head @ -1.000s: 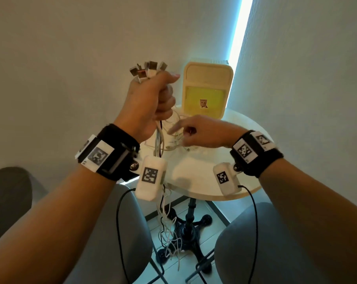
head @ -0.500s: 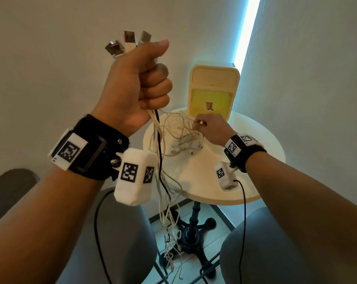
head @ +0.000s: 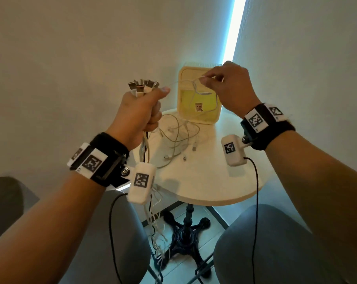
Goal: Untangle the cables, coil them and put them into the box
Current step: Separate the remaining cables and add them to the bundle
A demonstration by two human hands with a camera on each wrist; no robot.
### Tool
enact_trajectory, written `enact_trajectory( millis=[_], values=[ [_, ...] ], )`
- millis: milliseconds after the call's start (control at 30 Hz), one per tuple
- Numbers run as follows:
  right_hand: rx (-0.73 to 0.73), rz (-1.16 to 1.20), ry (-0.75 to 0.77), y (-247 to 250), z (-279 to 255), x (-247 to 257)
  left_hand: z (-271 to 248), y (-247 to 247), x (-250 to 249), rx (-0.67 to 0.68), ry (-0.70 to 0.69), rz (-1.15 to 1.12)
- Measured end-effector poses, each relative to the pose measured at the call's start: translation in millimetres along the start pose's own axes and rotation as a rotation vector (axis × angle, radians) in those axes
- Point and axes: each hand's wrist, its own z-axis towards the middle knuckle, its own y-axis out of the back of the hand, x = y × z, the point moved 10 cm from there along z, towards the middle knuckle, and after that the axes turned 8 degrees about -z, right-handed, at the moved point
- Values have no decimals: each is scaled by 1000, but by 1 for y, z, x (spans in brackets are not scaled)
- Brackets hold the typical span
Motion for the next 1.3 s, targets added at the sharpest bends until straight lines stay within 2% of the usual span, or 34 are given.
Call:
enact_trajectory(
  millis=[133, 233, 467, 633, 733, 967, 1067, 1200, 1233, 1300],
  values=[
    [-59, 48, 47, 18, -2, 12, 11, 0, 14, -63, 23, 115],
    [43, 46, 66, 13, -12, 16, 19, 1, 23, -122, 72, 150],
    [267, 90, 159, -9, -48, 29, 40, -25, 47, -35, 236, -64],
    [454, -127, 292, -43, -66, 29, 46, -35, 26, -9, 168, -150],
    [513, -302, 227, -60, -70, -3, 46, -32, -6, 21, 77, -228],
    [492, -449, -41, -75, -77, -76, 30, -18, -69, 86, -128, -400],
    [516, -469, -91, -79, -78, -84, 25, -15, -77, 82, -167, -361],
    [591, -443, -118, -71, -68, -72, 26, -6, -63, 7, -151, -303],
    [554, -461, -100, -61, -61, -62, 27, -4, -57, -10, -144, -293],
    [375, -475, -32, -33, -44, -31, 28, -3, -46, -35, -125, -281]
  ],
)
